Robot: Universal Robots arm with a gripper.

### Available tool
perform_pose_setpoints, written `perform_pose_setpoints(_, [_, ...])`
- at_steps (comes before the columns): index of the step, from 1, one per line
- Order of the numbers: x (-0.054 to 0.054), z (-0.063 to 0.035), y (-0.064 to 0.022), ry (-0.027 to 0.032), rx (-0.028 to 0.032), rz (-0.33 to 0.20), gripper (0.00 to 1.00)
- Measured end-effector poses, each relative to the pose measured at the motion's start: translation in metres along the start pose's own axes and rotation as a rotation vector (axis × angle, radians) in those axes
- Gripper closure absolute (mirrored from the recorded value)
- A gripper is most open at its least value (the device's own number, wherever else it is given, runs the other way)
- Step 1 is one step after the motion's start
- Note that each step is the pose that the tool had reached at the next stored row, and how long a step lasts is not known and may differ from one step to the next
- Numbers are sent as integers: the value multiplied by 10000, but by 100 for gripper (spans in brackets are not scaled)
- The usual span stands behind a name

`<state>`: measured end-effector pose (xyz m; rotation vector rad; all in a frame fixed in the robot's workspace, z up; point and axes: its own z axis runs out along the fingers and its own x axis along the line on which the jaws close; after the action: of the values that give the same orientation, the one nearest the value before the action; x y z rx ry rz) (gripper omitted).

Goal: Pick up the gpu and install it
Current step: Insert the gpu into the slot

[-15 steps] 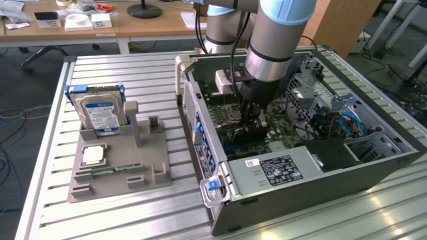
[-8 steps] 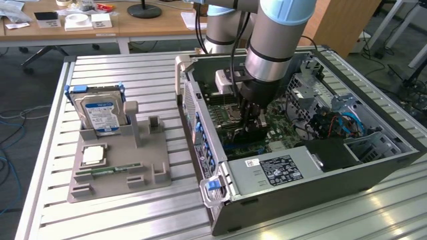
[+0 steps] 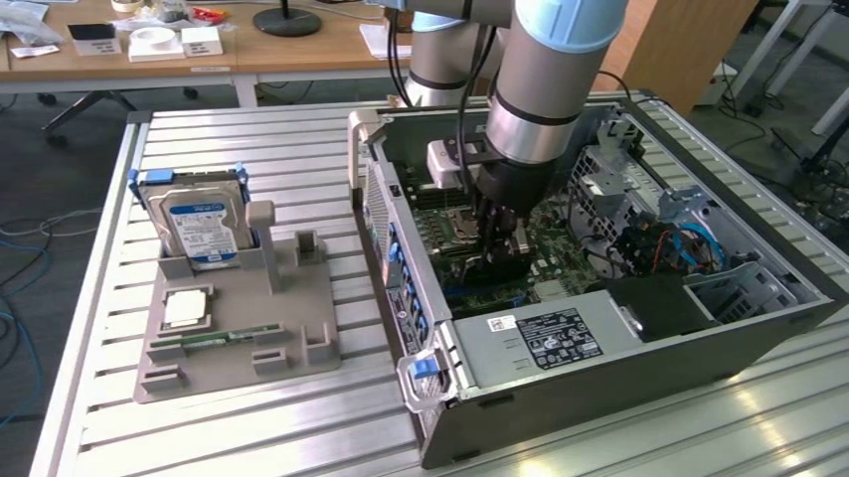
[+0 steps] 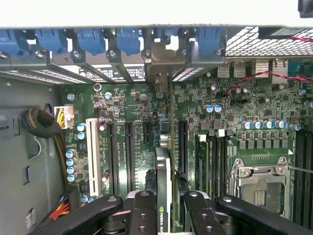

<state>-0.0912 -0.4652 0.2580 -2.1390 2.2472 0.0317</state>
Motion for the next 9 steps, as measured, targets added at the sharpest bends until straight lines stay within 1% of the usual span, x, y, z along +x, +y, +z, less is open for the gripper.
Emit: perform_pose_setpoints(9, [1,8,10,0,0,0,74])
